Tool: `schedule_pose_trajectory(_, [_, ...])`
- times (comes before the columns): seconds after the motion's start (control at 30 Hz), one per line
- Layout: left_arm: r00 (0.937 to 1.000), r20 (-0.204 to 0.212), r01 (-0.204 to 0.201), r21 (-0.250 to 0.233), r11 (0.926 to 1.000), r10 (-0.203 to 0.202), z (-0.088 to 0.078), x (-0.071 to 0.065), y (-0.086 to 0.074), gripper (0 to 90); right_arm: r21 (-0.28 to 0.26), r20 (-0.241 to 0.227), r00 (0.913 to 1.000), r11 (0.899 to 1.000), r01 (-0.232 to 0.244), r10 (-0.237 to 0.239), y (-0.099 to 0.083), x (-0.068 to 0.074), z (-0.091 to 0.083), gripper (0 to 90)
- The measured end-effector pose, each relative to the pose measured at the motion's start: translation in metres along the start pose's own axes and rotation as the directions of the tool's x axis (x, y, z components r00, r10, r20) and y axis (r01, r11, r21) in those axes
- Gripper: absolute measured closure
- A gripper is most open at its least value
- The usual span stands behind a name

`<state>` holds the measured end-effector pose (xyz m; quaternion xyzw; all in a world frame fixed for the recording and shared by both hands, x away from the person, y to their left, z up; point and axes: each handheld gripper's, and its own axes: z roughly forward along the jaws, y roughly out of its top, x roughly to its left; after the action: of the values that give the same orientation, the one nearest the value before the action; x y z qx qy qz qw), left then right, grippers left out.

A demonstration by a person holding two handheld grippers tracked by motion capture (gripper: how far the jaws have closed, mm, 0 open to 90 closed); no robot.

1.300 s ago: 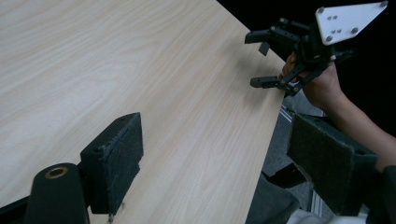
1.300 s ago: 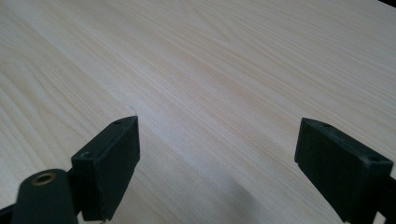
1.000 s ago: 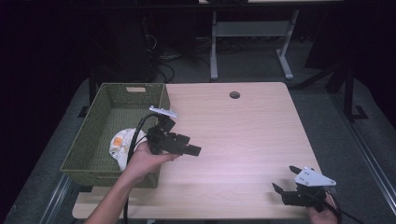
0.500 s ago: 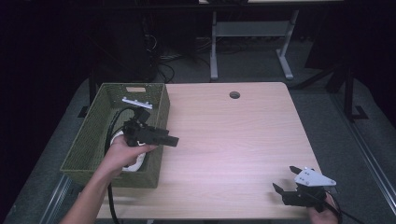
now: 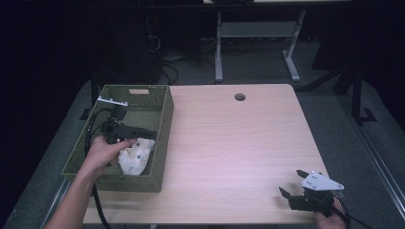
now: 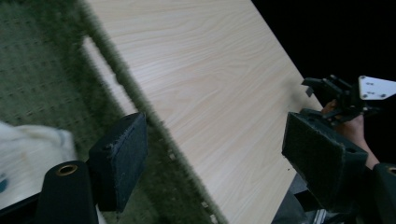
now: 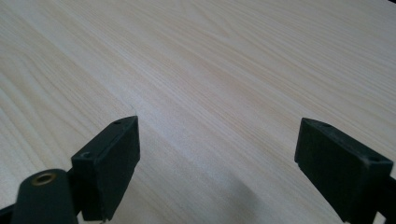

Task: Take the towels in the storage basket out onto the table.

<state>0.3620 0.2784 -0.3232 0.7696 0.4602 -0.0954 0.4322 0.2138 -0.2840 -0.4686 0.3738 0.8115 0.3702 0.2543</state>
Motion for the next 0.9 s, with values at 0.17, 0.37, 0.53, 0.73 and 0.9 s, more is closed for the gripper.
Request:
schedule_pose_trajectory(0.17, [0.9983, -0.047, 0.035, -0.010, 0.9993, -0.036, -0.006, 0.015, -0.005, 21.9, 0.001, 0.001, 1.0000, 1.000, 0.001, -0.001, 0.000, 0.000, 0.000, 13.7])
schedule_pose_trajectory(0.37, [0.9892, -0.129, 0.071, 0.004, 0.9975, -0.070, -0.010, 0.034, -0.008, 22.3, 0.000, 0.003, 1.0000, 1.000, 0.000, 0.000, 0.000, 0.000, 0.000, 13.7])
schedule_pose_trajectory(0.53, [0.9773, -0.190, 0.098, 0.016, 0.9950, -0.094, -0.008, 0.046, -0.011, 22.6, 0.000, 0.002, 1.0000, 1.000, 0.000, 0.000, 0.000, 0.000, -0.001, 13.7])
schedule_pose_trajectory(0.73, [0.9602, -0.256, 0.127, 0.044, 0.9909, -0.112, -0.006, 0.060, -0.015, 22.8, -0.002, 0.002, 1.0000, 1.000, 0.001, -0.001, 0.000, 0.000, -0.001, 13.7])
schedule_pose_trajectory(0.9, [0.9324, -0.348, 0.139, 0.093, 0.9859, -0.099, 0.002, 0.068, -0.016, 23.0, -0.001, 0.001, 1.0000, 1.000, 0.004, -0.004, 0.000, 0.001, -0.001, 13.7])
